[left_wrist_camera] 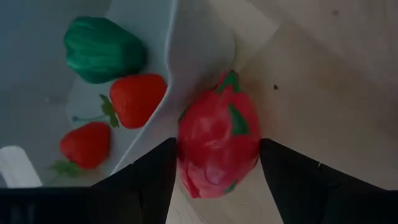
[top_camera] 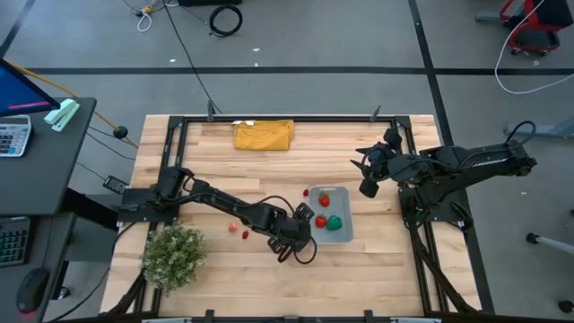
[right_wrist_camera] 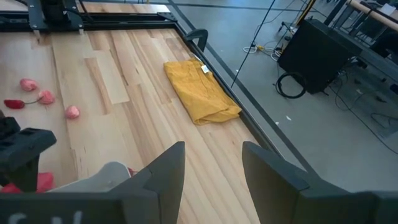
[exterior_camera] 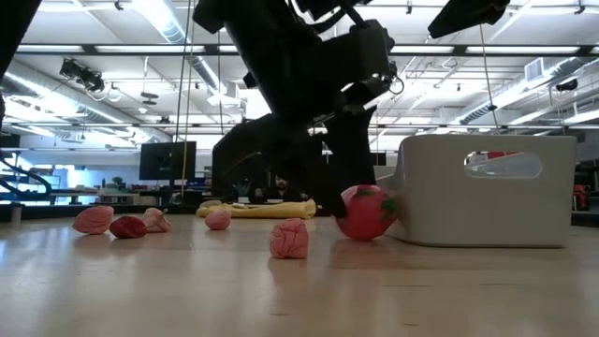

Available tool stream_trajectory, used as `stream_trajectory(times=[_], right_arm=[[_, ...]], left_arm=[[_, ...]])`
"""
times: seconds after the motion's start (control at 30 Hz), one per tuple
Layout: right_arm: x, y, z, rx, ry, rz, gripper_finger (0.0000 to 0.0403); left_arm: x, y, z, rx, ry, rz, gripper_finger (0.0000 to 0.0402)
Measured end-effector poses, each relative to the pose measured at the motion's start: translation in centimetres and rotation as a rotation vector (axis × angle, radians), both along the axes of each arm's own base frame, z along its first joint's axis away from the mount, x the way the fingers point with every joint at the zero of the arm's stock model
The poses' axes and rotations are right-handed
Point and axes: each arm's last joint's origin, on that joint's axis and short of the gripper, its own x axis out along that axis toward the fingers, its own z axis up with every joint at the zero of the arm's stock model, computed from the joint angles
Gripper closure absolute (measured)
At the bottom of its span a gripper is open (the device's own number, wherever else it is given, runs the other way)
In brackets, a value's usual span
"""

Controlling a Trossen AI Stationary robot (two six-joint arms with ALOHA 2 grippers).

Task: Pick and placing Produce into tupperware
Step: Put the red dragon fruit into the gray bin

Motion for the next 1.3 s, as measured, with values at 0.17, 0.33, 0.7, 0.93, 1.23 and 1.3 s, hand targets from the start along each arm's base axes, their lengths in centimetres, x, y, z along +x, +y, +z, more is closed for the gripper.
stream_trajectory(times=[0.17, 0.33, 0.7, 0.93, 1.23, 1.3], right_arm=[[0.0, 0.0, 0.0, 0.0, 0.0, 0.0, 0.0234], [0.0, 0.0, 0.0, -0.001, 0.005, 0.0, 0.0234], [-0.1, 0.0, -0.1, -0.001, 0.01, 0.0, 0.0234], [-0.1, 0.0, -0.1, -0.001, 0.01, 0.0, 0.0234], [-0.1, 0.0, -0.1, -0.002, 0.012, 0.0, 0.0234], [-0.1, 0.0, -0.1, -0.003, 0.015, 0.0, 0.0234]], left_arm=[[0.4, -0.1, -0.6, -0.015, -0.014, 0.0, 0.0158], [0.5, -0.1, -0.8, -0.016, -0.022, 0.001, 0.0156], [0.9, 0.3, -0.7, -0.01, -0.056, 0.032, 0.02], [0.8, 0.3, -0.7, 0.038, -0.068, 0.06, 0.0205], [0.0, -0.3, 1.6, 0.203, -0.146, 0.15, 0.021], [-0.1, -0.4, 1.9, 0.247, -0.158, 0.161, 0.0212]])
